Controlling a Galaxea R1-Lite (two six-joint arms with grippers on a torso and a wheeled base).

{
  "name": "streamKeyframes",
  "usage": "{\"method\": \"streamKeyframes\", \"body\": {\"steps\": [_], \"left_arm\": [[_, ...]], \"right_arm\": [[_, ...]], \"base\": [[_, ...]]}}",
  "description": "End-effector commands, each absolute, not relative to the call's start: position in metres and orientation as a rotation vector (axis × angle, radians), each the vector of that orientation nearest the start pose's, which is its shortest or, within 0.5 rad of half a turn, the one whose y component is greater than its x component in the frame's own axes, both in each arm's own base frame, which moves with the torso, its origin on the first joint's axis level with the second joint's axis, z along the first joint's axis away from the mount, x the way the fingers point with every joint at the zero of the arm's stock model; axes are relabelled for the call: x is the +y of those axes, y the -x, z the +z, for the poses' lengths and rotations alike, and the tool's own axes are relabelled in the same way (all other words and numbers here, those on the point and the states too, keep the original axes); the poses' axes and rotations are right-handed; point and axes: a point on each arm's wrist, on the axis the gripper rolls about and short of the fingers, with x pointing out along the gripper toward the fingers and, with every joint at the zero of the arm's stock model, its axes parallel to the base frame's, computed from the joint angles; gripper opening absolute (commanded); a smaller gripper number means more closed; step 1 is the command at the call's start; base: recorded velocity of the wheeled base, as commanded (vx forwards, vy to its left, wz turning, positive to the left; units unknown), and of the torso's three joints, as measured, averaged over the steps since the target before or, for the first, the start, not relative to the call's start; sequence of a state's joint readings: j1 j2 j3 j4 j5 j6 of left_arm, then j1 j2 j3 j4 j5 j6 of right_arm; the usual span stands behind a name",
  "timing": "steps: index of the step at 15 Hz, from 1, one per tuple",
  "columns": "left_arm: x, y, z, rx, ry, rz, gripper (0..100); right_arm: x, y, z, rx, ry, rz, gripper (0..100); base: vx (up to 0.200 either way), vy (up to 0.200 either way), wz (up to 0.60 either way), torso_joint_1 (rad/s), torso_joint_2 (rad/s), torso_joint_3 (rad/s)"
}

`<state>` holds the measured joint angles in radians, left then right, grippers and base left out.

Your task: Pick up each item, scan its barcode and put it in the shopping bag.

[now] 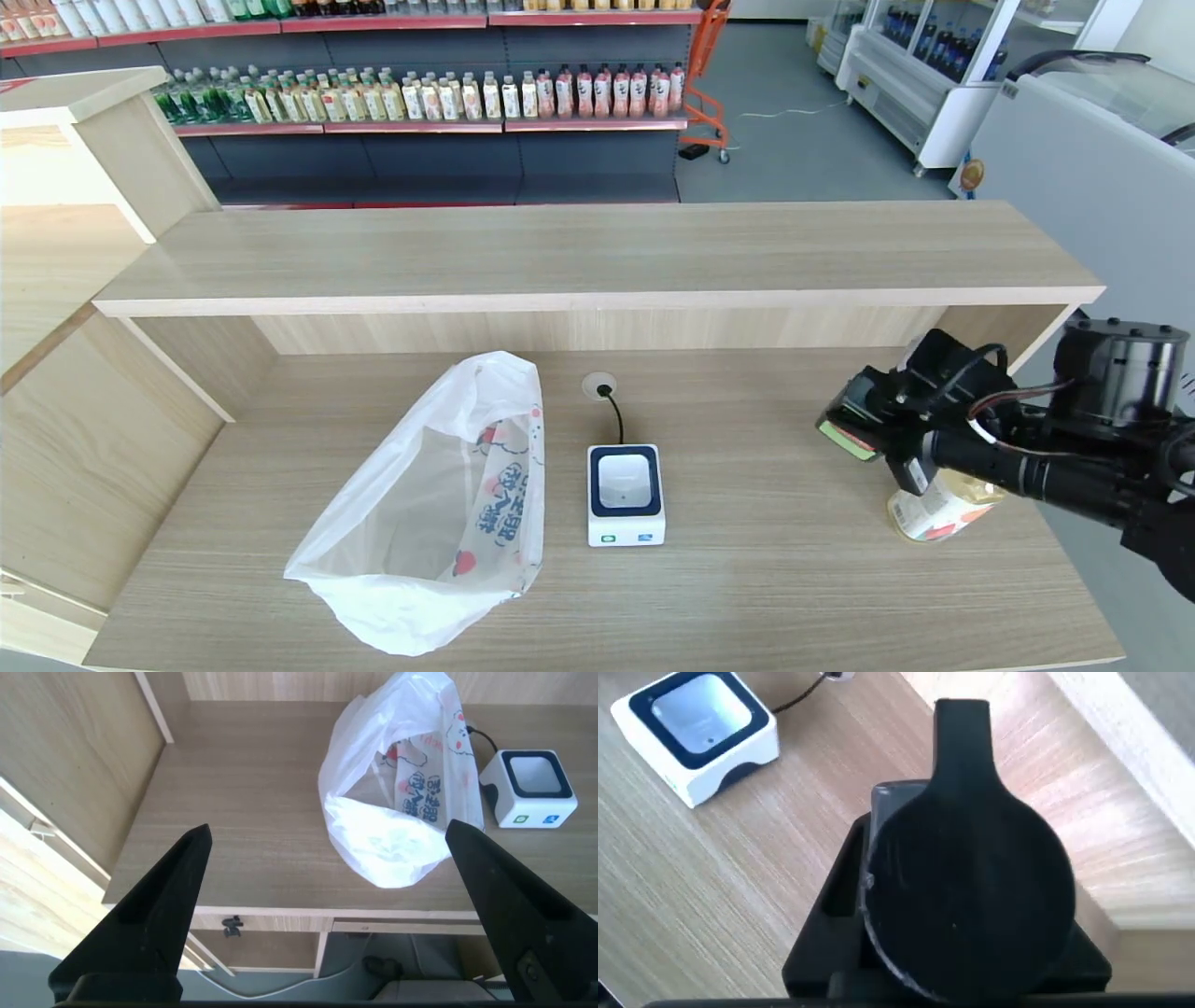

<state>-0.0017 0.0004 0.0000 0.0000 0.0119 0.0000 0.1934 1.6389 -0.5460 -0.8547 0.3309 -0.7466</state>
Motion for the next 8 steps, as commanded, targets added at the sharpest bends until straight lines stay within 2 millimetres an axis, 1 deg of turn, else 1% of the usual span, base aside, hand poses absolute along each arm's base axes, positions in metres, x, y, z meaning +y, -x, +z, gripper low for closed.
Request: {"method": "streamKeyframes", "body": {"steps": [1,2,3,4,5,6,7,8], "left_arm": [[0.0,0.023,0.075,0.0,0.0,0.011,100],[0.0,0.023,0.075,0.0,0.0,0.011,100],[0.0,0.023,0.075,0.0,0.0,0.011,100],[0.0,0.023,0.075,0.0,0.0,0.011,100],[0.0,0.023,0.075,0.0,0.0,0.011,100],[0.0,0.023,0.075,0.0,0.0,0.011,100],[0.0,0.023,0.075,0.0,0.0,0.011,100],[0.0,0.023,0.075,0.0,0.0,0.012,100]], "right_arm": [[0.047,-0.218,0.168,-0.232,0.977,0.694,0],[0.049,-0.214,0.166,-0.353,1.111,0.778,0],[0.053,-0.209,0.162,-0.515,1.273,0.867,0],[0.059,-0.207,0.16,-0.622,1.365,0.904,0],[0.076,-0.204,0.159,-0.849,1.551,0.935,0],[0.093,-0.199,0.156,-0.96,1.603,0.968,0],[0.115,-0.191,0.151,-1.063,1.643,1.012,0],[0.135,-0.182,0.142,-1.135,1.71,1.042,0]], "base": [[0.0,0.0,0.0,0.0,0.0,0.0],[0.0,0.0,0.0,0.0,0.0,0.0],[0.0,0.0,0.0,0.0,0.0,0.0],[0.0,0.0,0.0,0.0,0.0,0.0],[0.0,0.0,0.0,0.0,0.0,0.0],[0.0,0.0,0.0,0.0,0.0,0.0],[0.0,0.0,0.0,0.0,0.0,0.0],[0.0,0.0,0.0,0.0,0.0,0.0]]}}
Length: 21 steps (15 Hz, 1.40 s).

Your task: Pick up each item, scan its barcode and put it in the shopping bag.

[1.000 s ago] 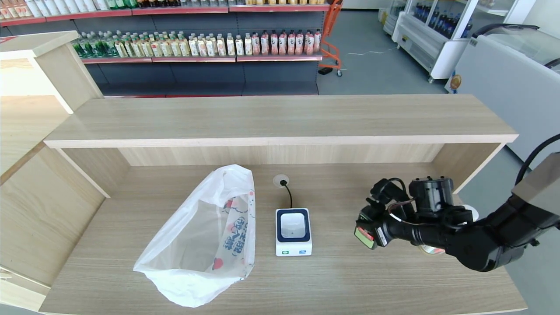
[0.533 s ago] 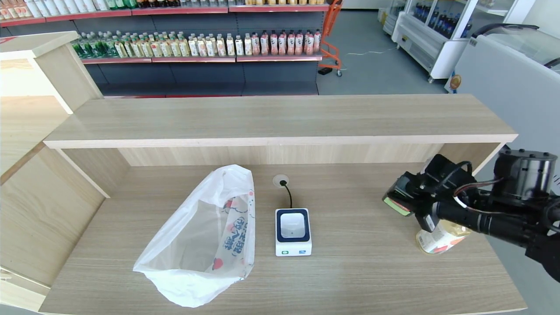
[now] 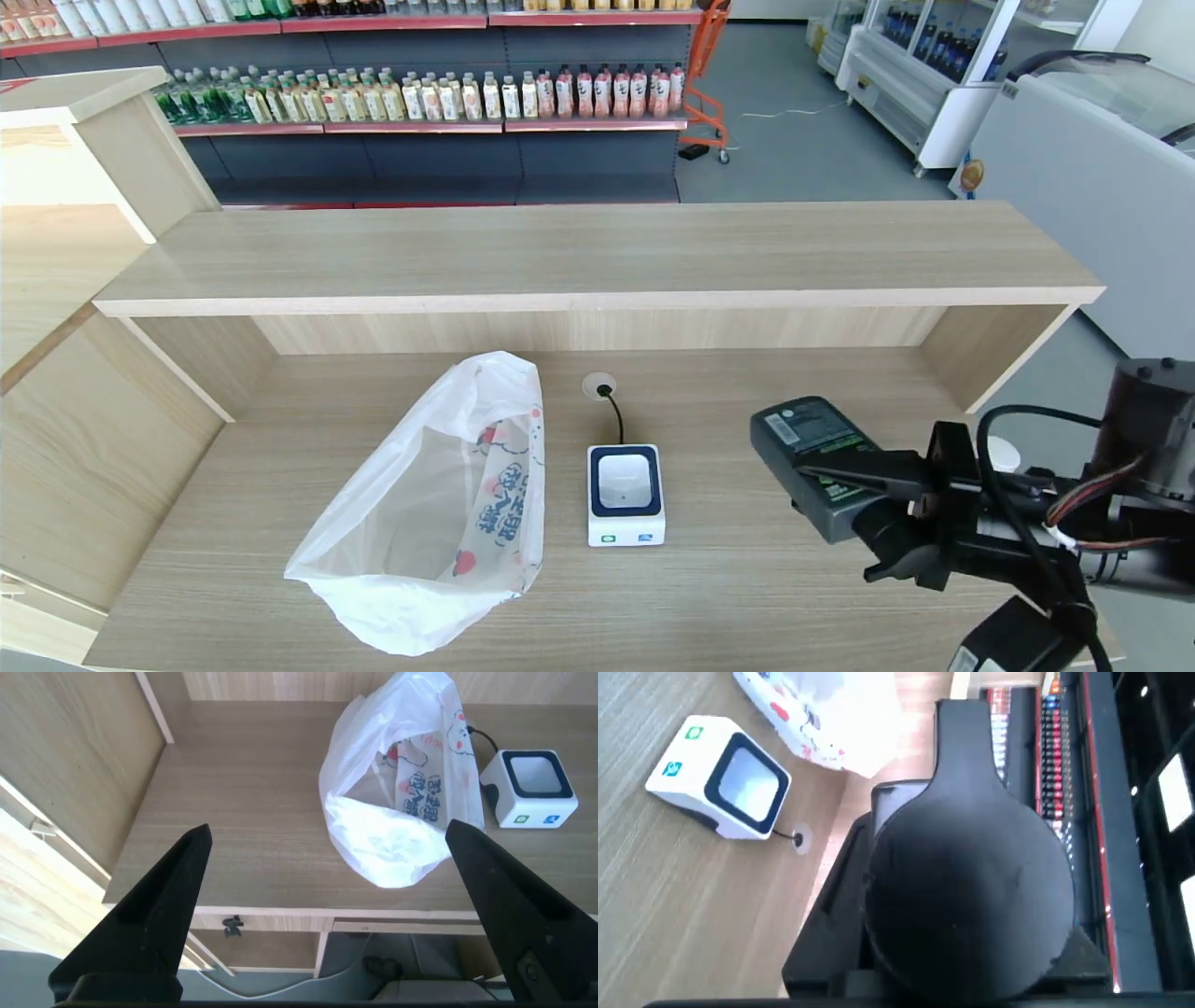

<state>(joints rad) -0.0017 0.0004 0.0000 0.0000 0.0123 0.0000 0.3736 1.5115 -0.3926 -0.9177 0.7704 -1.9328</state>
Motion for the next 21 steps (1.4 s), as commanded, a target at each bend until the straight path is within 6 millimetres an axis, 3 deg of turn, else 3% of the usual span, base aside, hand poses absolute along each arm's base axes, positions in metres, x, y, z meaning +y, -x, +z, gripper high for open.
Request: {"method": "streamKeyframes", "body": {"steps": [1,4,8,10,14,19,21], "left_arm": [[0.0,0.023,0.075,0.0,0.0,0.011,100],[0.0,0.023,0.075,0.0,0.0,0.011,100],[0.0,0.023,0.075,0.0,0.0,0.011,100],[0.0,0.023,0.075,0.0,0.0,0.011,100],[0.0,0.023,0.075,0.0,0.0,0.011,100],[0.0,0.023,0.075,0.0,0.0,0.011,100],[0.0,0.023,0.075,0.0,0.0,0.011,100]], "right_arm": [[0.151,-0.173,0.14,-1.22,1.784,1.029,0],[0.17,-0.153,0.135,-1.335,1.987,0.956,0],[0.179,-0.16,0.126,-1.499,1.98,0.974,0],[0.184,-0.173,0.122,-1.665,1.942,0.895,0],[0.198,-0.186,0.113,-1.799,1.838,0.889,0],[0.181,-0.215,0.102,-1.703,1.873,0.893,0],[0.188,-0.225,0.097,-1.733,1.828,0.922,0]], "base": [[0.0,0.0,0.0,0.0,0.0,0.0],[0.0,0.0,0.0,0.0,0.0,0.0],[0.0,0.0,0.0,0.0,0.0,0.0],[0.0,0.0,0.0,0.0,0.0,0.0],[0.0,0.0,0.0,0.0,0.0,0.0],[0.0,0.0,0.0,0.0,0.0,0.0],[0.0,0.0,0.0,0.0,0.0,0.0]]}}
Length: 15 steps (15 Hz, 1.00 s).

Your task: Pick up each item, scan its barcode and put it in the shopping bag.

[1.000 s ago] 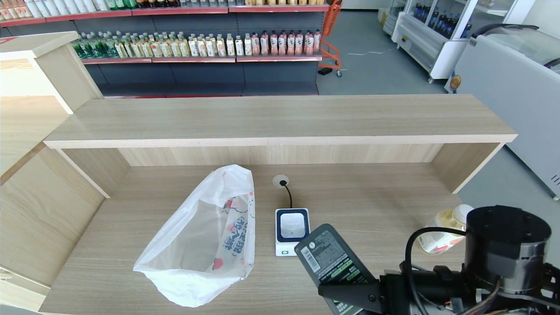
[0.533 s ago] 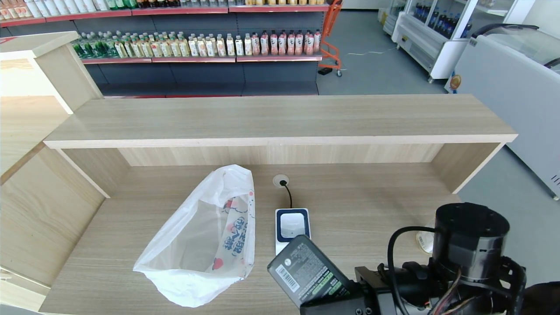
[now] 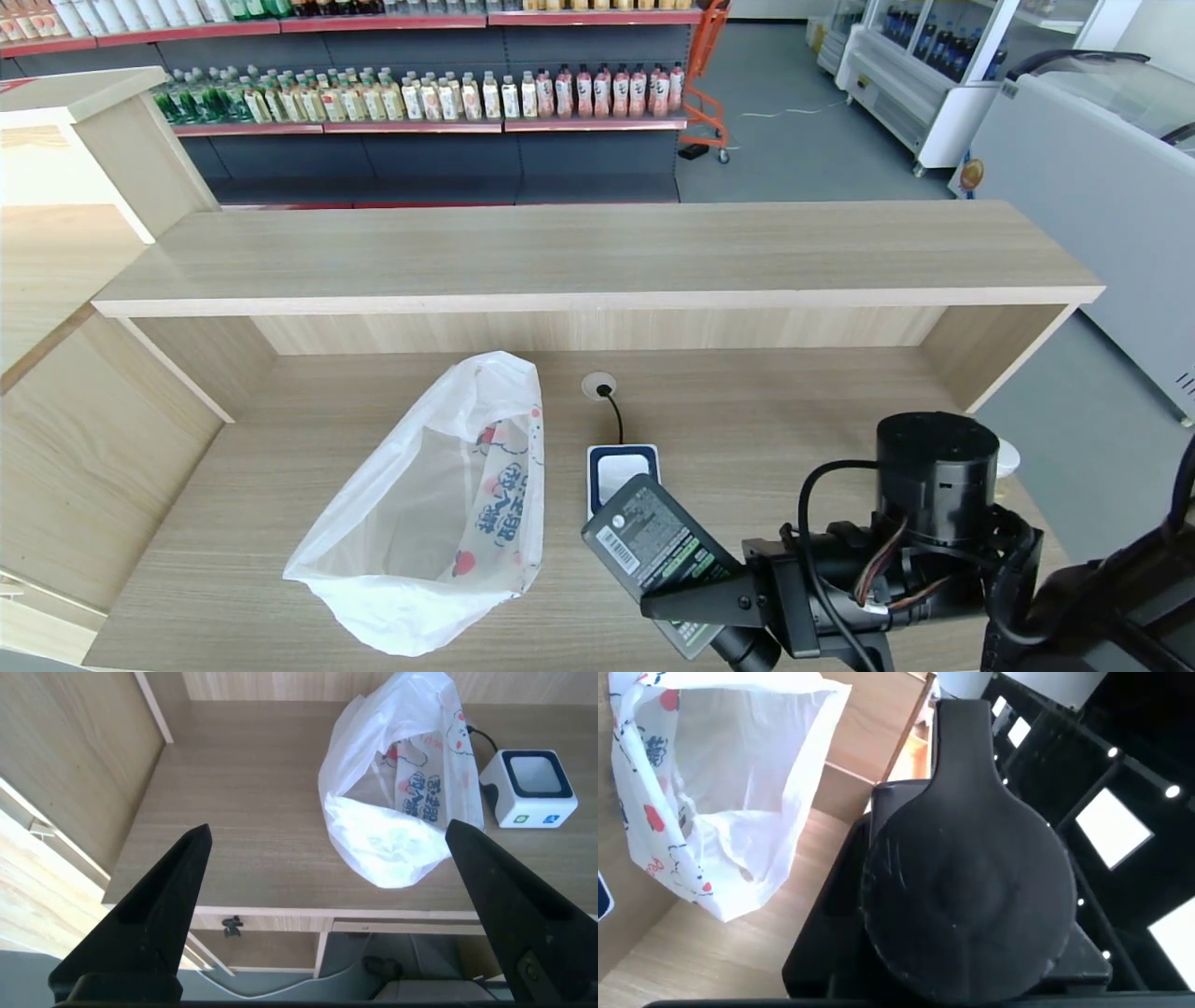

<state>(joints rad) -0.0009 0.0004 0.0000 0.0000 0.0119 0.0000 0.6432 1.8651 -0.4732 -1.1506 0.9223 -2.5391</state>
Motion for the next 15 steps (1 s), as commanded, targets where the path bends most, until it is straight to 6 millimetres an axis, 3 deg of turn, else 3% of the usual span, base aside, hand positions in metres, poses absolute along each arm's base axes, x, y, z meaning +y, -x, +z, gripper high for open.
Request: {"method": "streamKeyframes", "body": {"steps": [1,15], "left_arm": [[0.0,0.023,0.075,0.0,0.0,0.011,100],[0.0,0.023,0.075,0.0,0.0,0.011,100]], "right_arm": [[0.19,-0.227,0.096,-1.739,1.82,0.925,0],[0.201,-0.221,0.089,-1.766,1.78,0.975,0]], "base": [[0.0,0.0,0.0,0.0,0.0,0.0],[0.0,0.0,0.0,0.0,0.0,0.0]]}}
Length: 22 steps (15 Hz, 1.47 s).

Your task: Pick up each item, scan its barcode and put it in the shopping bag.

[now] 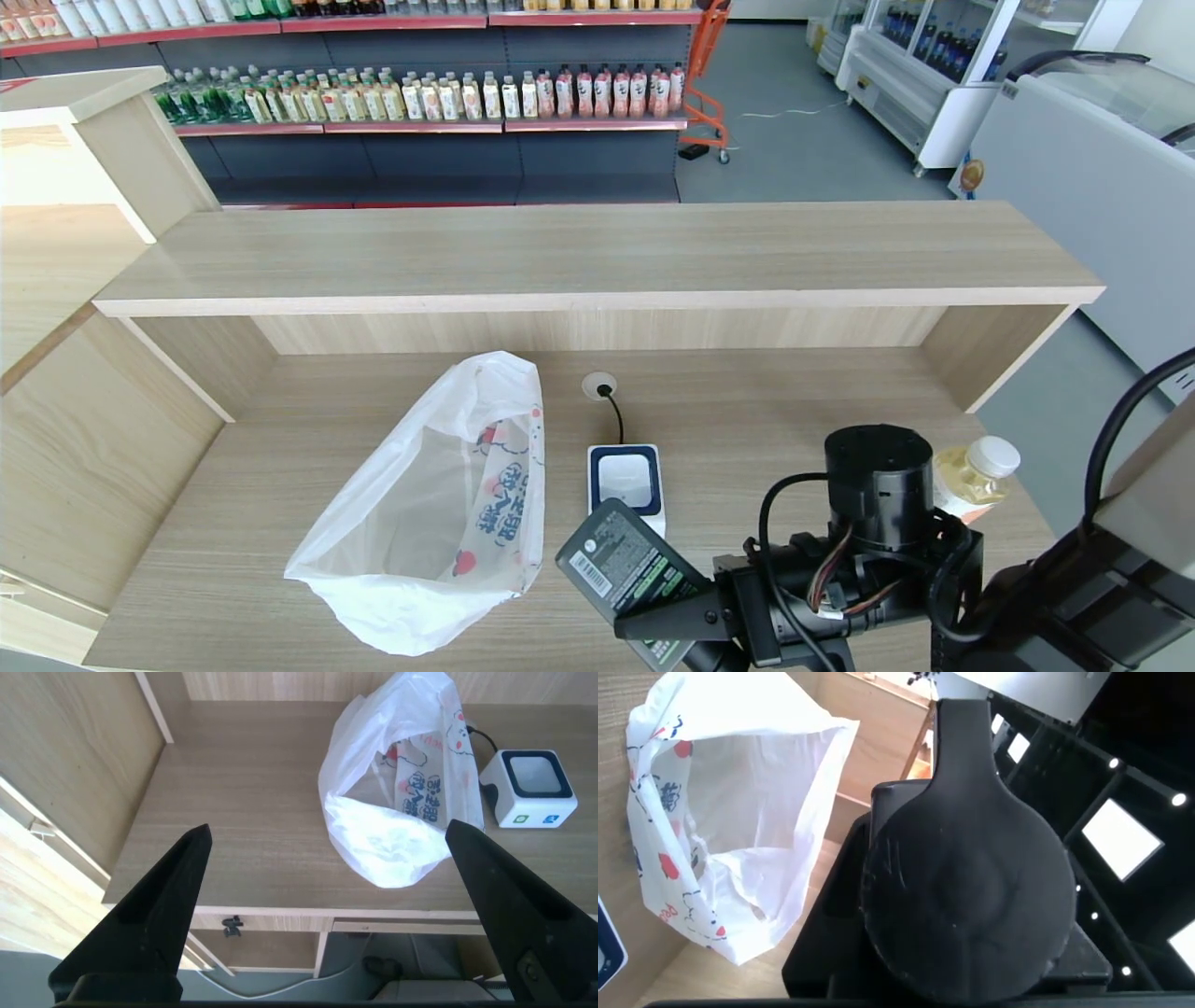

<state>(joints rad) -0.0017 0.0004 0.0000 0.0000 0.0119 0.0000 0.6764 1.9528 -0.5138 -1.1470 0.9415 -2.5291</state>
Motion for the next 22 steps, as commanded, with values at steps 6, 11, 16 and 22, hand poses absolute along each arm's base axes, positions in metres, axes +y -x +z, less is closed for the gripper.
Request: {"method": "streamKeyframes", "body": {"steps": [6,11,16,22], "left_arm": [[0.0,0.023,0.075,0.0,0.0,0.011,100],[0.0,0.023,0.075,0.0,0.0,0.012,100],[0.0,0.023,0.075,0.0,0.0,0.011,100],[0.0,0.023,0.075,0.0,0.0,0.011,100]], "right_arm": [[0.202,-0.222,0.09,-1.771,1.782,0.965,0],[0.192,-0.22,0.132,-1.563,1.599,1.016,0],[0.122,-0.212,0.223,-0.892,1.373,0.709,0],[0.069,-0.203,0.228,-0.053,0.413,0.652,0]], "base": [[0.0,0.0,0.0,0.0,0.0,0.0],[0.0,0.0,0.0,0.0,0.0,0.0],[0.0,0.0,0.0,0.0,0.0,0.0],[0.0,0.0,0.0,0.0,0.0,0.0]]}}
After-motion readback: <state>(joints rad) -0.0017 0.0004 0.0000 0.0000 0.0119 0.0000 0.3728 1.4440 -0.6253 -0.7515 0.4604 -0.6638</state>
